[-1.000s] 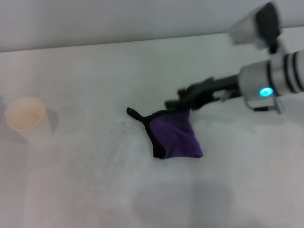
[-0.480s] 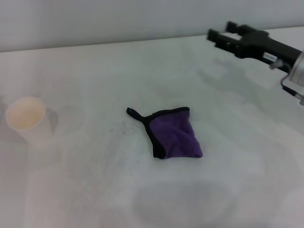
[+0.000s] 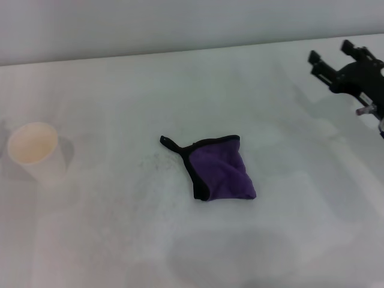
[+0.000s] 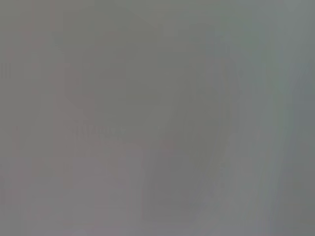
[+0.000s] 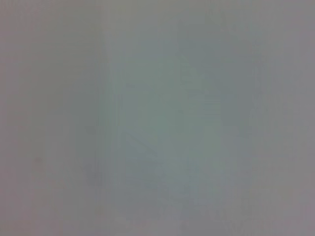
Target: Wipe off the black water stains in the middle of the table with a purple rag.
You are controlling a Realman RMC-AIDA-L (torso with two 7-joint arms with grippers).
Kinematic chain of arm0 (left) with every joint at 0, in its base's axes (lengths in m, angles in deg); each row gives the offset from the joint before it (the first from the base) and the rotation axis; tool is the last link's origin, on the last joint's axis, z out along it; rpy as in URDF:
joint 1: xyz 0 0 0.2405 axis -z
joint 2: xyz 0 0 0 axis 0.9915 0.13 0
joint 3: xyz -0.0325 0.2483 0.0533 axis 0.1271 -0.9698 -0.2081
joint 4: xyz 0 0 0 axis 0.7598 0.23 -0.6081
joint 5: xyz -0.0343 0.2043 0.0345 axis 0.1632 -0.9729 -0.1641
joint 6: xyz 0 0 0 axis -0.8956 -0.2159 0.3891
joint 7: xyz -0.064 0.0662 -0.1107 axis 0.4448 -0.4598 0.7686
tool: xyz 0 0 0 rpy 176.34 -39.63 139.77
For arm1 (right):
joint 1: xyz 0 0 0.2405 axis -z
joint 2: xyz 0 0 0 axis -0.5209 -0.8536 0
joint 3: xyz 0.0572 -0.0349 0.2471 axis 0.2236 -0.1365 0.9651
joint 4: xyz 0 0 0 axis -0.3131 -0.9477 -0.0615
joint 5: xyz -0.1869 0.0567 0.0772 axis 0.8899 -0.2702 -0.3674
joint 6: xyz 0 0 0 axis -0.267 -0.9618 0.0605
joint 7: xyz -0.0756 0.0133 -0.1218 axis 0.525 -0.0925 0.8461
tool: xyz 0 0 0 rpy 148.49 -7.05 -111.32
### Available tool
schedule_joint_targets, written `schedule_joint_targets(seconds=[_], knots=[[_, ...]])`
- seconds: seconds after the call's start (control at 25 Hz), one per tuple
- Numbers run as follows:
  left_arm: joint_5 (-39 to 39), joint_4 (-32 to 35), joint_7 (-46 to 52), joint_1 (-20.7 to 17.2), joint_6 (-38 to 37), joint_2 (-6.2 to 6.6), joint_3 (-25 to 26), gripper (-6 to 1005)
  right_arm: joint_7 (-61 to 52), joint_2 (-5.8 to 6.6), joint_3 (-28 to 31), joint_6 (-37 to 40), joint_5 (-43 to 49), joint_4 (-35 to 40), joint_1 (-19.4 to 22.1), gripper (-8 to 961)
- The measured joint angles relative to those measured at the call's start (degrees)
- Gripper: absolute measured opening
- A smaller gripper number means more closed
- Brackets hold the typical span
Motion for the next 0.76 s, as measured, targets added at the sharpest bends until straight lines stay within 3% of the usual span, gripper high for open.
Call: schedule_joint_targets(seconds=[0.24,0.76], knots=[[0.06,0.31,-0.19,0.08,0.00,-0.06,0.00,888,1.81,-0.05,4.05,-0.07,-2.52,-2.83,0.29,838],[3.62,0.56,-0.13,-0.28,0.05,-0.16,0.00,888,1.18,0.10,4.20,-0.07,-2.45,-4.24,0.53,834]])
